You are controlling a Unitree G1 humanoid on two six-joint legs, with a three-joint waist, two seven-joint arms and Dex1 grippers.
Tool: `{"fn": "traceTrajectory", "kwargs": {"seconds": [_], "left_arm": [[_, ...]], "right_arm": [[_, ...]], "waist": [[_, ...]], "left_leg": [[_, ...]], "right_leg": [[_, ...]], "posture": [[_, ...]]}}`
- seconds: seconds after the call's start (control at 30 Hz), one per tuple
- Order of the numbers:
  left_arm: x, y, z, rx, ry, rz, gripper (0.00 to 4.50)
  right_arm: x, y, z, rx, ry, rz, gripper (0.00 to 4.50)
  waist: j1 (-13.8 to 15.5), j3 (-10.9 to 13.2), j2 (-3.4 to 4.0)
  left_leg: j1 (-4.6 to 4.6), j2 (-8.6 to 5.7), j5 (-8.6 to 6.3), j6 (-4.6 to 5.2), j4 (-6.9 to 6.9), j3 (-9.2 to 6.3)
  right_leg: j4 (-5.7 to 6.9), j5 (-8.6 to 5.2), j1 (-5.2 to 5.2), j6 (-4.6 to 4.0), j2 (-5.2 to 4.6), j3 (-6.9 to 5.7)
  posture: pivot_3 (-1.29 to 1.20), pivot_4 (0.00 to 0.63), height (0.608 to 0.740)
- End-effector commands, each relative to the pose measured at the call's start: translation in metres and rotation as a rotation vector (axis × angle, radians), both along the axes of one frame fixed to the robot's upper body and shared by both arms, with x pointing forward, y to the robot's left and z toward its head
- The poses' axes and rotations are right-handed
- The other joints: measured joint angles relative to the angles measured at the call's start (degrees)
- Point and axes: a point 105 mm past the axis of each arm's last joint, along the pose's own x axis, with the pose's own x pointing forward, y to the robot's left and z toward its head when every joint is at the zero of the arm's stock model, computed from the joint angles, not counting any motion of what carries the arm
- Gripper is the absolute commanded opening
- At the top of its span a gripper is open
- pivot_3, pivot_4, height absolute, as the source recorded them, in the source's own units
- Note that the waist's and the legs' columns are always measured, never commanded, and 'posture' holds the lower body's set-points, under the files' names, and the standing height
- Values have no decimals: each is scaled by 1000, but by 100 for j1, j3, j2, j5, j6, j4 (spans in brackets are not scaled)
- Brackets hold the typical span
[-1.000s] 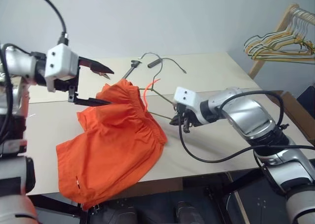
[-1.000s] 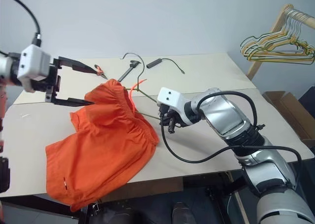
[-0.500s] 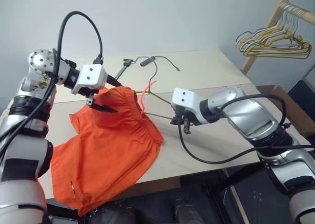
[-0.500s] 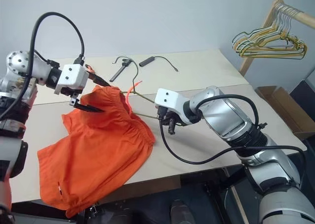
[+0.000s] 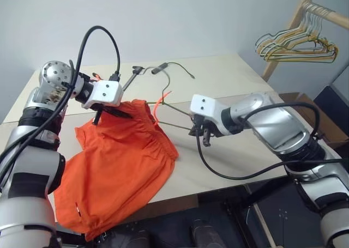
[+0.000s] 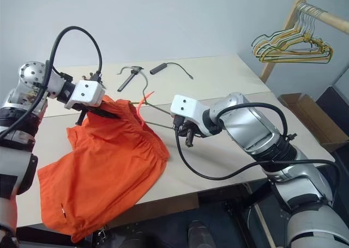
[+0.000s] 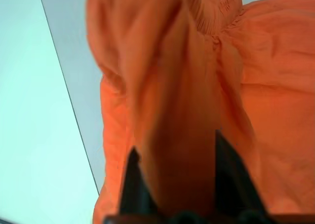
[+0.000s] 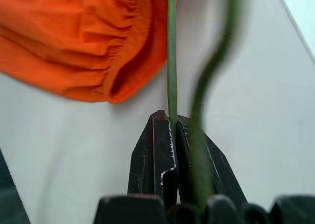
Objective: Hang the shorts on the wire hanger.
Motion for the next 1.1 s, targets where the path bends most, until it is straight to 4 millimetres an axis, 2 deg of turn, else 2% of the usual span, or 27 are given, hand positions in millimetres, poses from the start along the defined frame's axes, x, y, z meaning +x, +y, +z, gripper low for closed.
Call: {"fn": "traceTrajectory", "kwargs": {"seconds": [0.03,0.17,0.37,0.5,0.63,0.73,0.8,0.9,1.0,1.1], "left_arm": [[-2,1,10,-43,-20,1,34],[-1,-2,11,-84,-15,7,34],[-3,-3,11,-107,5,13,0],[-3,-2,12,-132,17,28,0],[-4,-2,14,-148,24,36,0],[-3,-2,17,-174,31,48,0],[-3,-1,18,-181,32,55,0],[-2,-1,21,-192,31,67,0],[0,-1,26,-210,28,79,0],[3,-4,32,-250,25,91,0]], "right_arm": [[-2,3,15,32,-33,18,0],[2,2,12,23,-92,24,0],[14,-17,7,-7,-154,-56,1789],[27,-51,17,19,-182,-207,3126],[27,-86,28,88,-187,-324,4399],[12,-113,26,168,-130,-385,4456],[1,-123,19,184,-112,-394,4456],[-19,-130,-7,219,-40,-409,4456],[-37,-121,-35,278,38,-400,4456],[-41,-92,-60,409,107,-413,4456]], "waist": [[-3,0,0],[-29,0,0],[-63,0,0],[-71,0,0],[-93,0,0],[-70,0,0],[-45,-1,-2],[-49,-1,-2],[-64,-1,-2],[-98,-2,-4]], "left_leg": [[0,-2,0,0,0,0],[-1,-1,0,0,0,-1],[-3,-3,0,0,2,-3],[-2,-3,0,0,2,-4],[1,-2,0,0,1,-3],[-1,-2,-1,1,1,-3],[-2,-4,-1,2,1,-2],[6,-2,-2,4,2,-1],[21,0,-5,8,0,2],[24,1,-6,10,-1,4]], "right_leg": [[0,0,0,0,-2,0],[3,0,0,0,-2,0],[4,0,0,1,-4,-1],[2,0,2,1,-3,-1],[2,0,2,1,-3,1],[0,0,5,1,-4,-1],[-1,0,7,1,-5,2],[-5,-2,9,3,-2,4],[-17,-3,20,5,1,11],[-14,-3,21,5,5,17]], "posture": [[-125,0,740],[-131,0,740],[-138,0,740],[-144,3,740],[-146,8,740],[-145,14,740],[-144,17,740],[-144,23,740],[-145,29,740],[-147,32,740]]}}
